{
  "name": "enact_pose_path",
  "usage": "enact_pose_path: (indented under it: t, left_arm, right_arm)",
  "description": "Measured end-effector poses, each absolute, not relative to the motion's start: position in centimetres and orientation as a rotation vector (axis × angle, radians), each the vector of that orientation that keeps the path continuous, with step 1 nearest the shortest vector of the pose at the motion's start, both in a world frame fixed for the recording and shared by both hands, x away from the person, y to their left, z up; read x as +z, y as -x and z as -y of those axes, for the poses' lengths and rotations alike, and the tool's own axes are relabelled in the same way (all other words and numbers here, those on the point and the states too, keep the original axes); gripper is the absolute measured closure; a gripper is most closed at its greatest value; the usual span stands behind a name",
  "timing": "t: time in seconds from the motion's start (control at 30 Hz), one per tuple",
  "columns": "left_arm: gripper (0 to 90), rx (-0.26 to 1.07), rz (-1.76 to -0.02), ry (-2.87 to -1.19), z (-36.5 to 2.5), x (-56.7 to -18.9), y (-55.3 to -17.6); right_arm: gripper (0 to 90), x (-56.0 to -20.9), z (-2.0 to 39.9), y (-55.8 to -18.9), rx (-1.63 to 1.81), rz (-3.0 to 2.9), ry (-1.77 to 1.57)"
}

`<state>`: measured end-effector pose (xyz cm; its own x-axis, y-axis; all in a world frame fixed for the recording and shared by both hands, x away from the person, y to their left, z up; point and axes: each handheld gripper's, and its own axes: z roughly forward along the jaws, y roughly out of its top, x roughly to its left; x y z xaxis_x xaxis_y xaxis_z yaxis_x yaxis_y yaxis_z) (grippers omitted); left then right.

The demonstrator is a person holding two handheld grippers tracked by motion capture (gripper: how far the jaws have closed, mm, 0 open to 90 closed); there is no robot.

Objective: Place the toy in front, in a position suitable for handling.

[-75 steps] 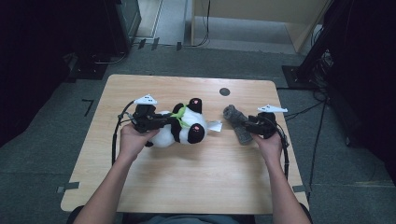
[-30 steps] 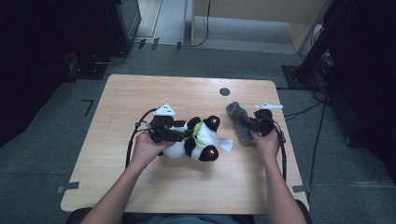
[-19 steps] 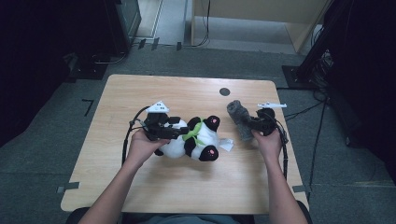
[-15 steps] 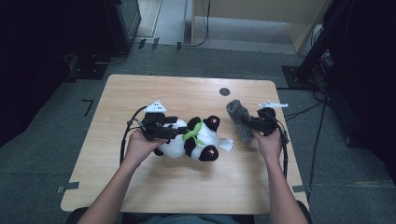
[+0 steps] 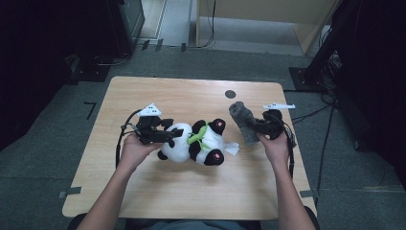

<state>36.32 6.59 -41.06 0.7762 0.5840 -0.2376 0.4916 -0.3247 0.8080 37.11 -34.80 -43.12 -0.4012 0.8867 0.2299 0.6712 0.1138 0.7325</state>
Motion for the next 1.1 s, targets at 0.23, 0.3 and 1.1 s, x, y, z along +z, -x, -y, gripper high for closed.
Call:
enact_pose_path:
  t: [0.23,0.3,1.1]
  left_arm:
    - [28.0,0.133,-0.855,-1.976,-7.7,-41.5,-36.8]
    - [27.7,0.122,-0.858,-1.974,-7.8,-41.6,-36.9]
    - [27.9,0.152,-0.873,-1.967,-9.1,-43.9,-33.3]
  right_arm:
    - [76.3,-42.1,34.2,-36.7,1.188,-2.160,-1.520]
    - [76.7,-42.0,34.1,-36.7,1.189,-2.169,-1.527]
    - [76.2,-35.8,29.6,-37.7,1.278,-2.262,-1.314]
